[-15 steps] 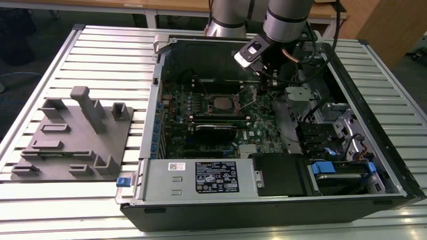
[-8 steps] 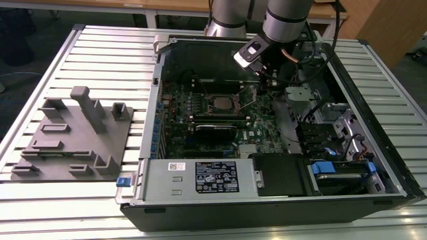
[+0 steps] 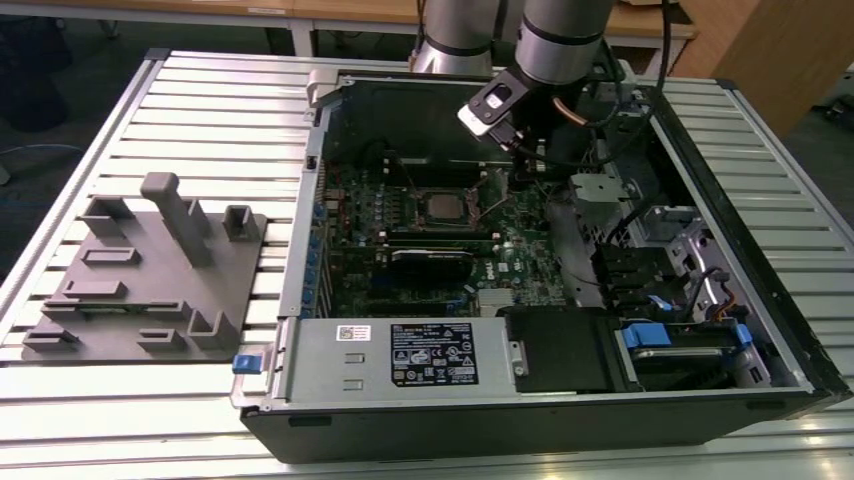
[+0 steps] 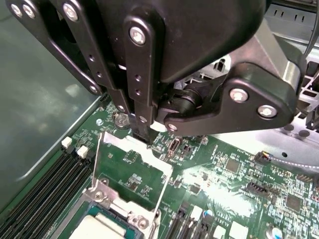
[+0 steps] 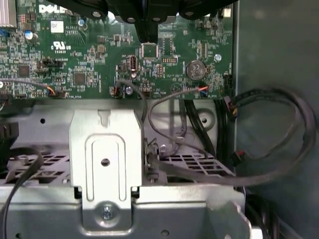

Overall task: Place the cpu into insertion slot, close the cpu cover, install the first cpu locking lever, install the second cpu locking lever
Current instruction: 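Close the cpu cover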

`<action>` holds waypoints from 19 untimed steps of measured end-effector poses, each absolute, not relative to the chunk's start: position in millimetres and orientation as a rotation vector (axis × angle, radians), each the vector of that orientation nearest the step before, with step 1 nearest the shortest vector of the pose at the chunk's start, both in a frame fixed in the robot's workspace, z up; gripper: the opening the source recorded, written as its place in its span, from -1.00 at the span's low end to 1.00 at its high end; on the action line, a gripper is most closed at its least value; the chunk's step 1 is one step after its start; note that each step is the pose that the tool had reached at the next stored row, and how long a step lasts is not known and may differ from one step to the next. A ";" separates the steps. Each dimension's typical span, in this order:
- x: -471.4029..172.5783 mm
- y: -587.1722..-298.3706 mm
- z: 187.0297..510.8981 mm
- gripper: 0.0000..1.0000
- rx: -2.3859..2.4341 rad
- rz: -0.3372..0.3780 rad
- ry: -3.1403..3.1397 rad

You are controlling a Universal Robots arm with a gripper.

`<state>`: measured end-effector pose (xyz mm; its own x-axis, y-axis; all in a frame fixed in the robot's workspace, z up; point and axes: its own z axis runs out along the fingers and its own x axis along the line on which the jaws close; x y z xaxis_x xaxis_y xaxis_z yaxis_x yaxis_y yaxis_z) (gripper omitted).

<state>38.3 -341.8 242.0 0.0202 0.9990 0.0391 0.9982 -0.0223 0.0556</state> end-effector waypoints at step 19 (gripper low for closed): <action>-10.8 -341.8 241.8 -0.79 2.196 0.181 2.152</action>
<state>-10.8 -341.8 241.8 0.0175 0.9990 0.0404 0.9918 -0.0225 0.1261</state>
